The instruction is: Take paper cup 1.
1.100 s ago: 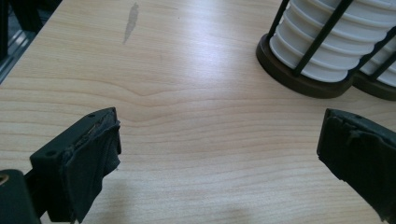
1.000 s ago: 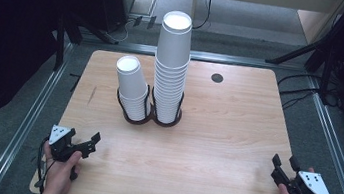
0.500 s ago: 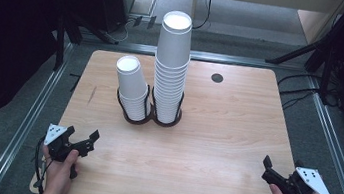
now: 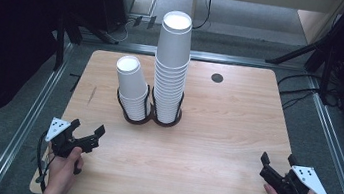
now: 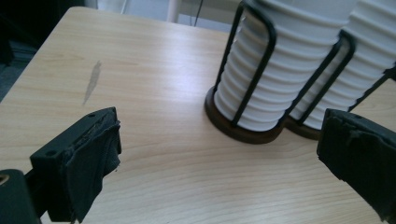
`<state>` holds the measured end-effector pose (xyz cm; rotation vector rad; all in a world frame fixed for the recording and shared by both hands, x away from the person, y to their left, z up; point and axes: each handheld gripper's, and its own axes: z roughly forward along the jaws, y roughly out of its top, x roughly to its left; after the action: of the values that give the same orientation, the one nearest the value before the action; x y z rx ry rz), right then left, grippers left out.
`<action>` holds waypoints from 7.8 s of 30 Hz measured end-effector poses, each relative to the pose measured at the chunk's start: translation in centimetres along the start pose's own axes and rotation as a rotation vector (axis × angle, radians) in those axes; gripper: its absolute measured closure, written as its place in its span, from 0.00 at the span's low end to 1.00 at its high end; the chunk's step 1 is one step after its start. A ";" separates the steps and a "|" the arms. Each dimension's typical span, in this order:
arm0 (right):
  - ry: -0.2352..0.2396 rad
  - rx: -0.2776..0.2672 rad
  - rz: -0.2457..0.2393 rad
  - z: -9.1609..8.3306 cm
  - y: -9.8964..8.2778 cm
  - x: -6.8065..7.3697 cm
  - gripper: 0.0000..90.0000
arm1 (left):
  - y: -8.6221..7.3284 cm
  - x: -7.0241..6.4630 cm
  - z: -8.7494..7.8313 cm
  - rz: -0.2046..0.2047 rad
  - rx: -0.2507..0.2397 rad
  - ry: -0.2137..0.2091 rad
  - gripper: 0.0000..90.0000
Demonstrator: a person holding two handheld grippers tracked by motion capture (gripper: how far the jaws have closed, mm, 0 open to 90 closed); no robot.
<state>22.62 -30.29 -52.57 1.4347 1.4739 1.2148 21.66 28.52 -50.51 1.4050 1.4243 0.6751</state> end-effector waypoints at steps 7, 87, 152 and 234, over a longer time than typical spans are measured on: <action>0.016 -0.007 -0.081 0.0 0.2 0.6 0.24 | 0.5 -1.0 0.3 0.024 -0.001 -0.012 0.00; 0.265 -0.037 -0.137 3.5 12.9 11.7 0.06 | 7.1 -15.5 8.3 0.236 -0.084 -0.210 0.00; 0.536 -0.092 -0.112 8.6 21.6 26.2 0.03 | 7.3 -17.6 12.9 0.264 -0.210 -0.116 0.00; 0.467 -0.201 -0.087 9.6 25.4 28.9 0.22 | 7.0 -17.6 13.3 0.257 -0.207 -0.095 0.05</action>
<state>36.12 -2.22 -27.97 0.9822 1.6384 1.6670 33.76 9.69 -44.49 1.4472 1.0771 0.8808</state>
